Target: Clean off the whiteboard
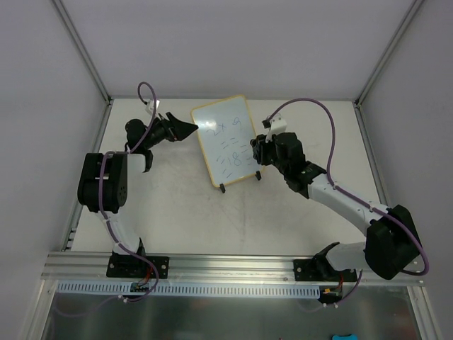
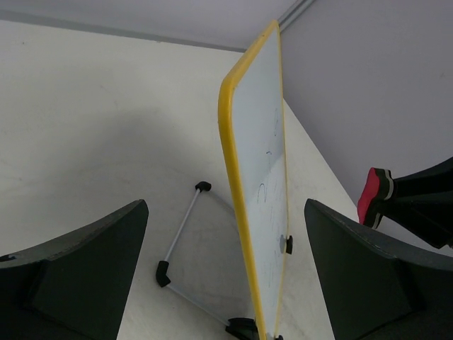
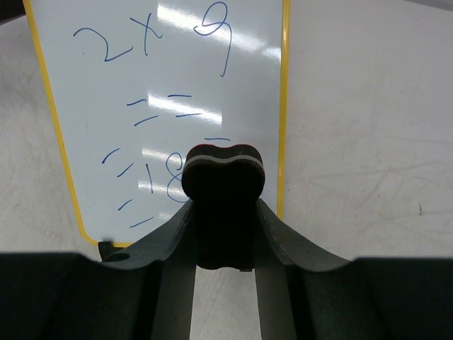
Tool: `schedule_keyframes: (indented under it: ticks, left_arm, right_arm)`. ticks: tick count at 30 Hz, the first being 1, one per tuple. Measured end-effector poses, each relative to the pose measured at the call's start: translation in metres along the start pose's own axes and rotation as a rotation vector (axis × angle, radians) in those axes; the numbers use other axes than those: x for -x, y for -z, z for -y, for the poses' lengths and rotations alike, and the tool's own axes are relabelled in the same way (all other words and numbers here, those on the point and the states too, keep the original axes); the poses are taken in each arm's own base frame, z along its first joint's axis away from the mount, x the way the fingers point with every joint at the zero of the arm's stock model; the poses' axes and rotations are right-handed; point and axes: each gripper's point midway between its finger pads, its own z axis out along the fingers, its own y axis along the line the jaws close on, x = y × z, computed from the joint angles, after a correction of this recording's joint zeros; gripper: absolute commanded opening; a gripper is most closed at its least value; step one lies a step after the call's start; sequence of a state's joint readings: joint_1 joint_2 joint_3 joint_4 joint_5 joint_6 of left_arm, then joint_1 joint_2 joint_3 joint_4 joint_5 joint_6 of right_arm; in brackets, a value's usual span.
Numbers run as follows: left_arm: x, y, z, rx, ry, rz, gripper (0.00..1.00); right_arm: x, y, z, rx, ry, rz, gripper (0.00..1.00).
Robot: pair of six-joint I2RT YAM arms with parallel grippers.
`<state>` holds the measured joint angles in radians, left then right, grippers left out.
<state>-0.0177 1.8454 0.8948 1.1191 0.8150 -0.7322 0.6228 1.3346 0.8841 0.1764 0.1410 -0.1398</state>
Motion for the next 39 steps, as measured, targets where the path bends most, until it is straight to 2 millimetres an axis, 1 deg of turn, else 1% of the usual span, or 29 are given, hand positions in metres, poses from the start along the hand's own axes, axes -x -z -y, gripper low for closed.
schedule_keyframes:
  ticks: [4, 7, 9, 13, 15, 18, 19, 21, 23, 27, 32, 33, 36, 39]
  left_arm:
    - [-0.004, -0.001, 0.002, -0.036, 0.025, -0.007, 0.79]
    - [-0.005, -0.004, 0.006, -0.078, 0.042, -0.020, 0.75]
    - [-0.004, -0.007, 0.007, -0.100, 0.053, -0.028, 0.73]
    - [-0.006, -0.010, 0.010, -0.136, 0.070, -0.055, 0.73]
    - [-0.008, -0.011, 0.013, -0.150, 0.068, -0.064, 0.72]
    - [-0.011, -0.013, 0.017, -0.162, 0.069, -0.076, 0.63]
    - [-0.012, -0.014, 0.018, -0.168, 0.067, -0.080, 0.58]
    - [-0.013, -0.017, 0.021, -0.180, 0.063, -0.087, 0.54]
    - [-0.013, -0.021, 0.023, -0.195, 0.056, -0.095, 0.46]
    - [-0.017, -0.024, 0.028, -0.210, 0.050, -0.108, 0.40]
    - [-0.020, -0.026, 0.028, -0.210, 0.052, -0.115, 0.33]
    - [-0.020, -0.026, 0.028, -0.209, 0.055, -0.116, 0.29]
    - [-0.021, -0.026, 0.026, -0.207, 0.056, -0.117, 0.27]
    - [-0.023, -0.026, 0.025, -0.204, 0.060, -0.120, 0.19]
  right_arm:
    - [0.002, -0.001, 0.000, 0.001, -0.001, 0.007, 0.00]
    - [-0.001, -0.004, -0.001, 0.001, -0.001, 0.004, 0.00]
    - [-0.005, -0.007, -0.001, 0.000, 0.001, -0.008, 0.00]
    - [-0.016, -0.012, -0.001, 0.001, 0.003, -0.036, 0.00]
    - [-0.018, -0.012, 0.000, 0.001, 0.003, -0.041, 0.00]
    - [-0.018, -0.012, -0.001, 0.002, 0.000, -0.038, 0.00]
    - [-0.017, -0.012, -0.001, 0.002, 0.000, -0.036, 0.00]
    - [-0.017, -0.012, -0.001, 0.002, -0.001, -0.034, 0.00]
    - [-0.017, -0.012, -0.001, 0.002, -0.002, -0.035, 0.00]
    - [-0.016, -0.013, -0.001, 0.003, -0.004, -0.031, 0.00]
    - [-0.016, -0.013, -0.001, 0.003, -0.005, -0.029, 0.00]
    - [-0.016, -0.013, -0.001, 0.003, -0.005, -0.026, 0.00]
    - [-0.016, -0.014, -0.001, 0.004, -0.006, -0.023, 0.00]
    - [-0.018, -0.017, -0.001, 0.002, -0.005, -0.028, 0.00]
